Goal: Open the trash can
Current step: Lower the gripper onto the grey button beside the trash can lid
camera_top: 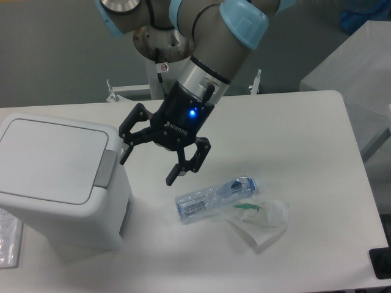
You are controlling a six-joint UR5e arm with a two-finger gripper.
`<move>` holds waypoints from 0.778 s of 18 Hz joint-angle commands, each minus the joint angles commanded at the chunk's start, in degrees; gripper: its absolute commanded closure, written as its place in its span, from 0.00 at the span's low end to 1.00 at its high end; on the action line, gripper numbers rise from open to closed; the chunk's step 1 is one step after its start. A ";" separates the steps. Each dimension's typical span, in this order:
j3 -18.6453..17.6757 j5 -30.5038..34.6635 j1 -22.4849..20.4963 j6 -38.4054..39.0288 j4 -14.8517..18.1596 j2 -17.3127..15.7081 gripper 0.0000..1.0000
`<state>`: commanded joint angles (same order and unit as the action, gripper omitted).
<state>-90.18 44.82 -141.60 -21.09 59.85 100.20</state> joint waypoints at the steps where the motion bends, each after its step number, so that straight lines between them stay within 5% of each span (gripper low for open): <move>1: 0.00 0.27 0.00 0.09 0.00 0.00 0.00; 14: -1.05 0.79 0.36 1.50 -0.26 -0.44 0.00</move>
<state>-91.23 45.61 -141.24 -19.60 59.59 99.76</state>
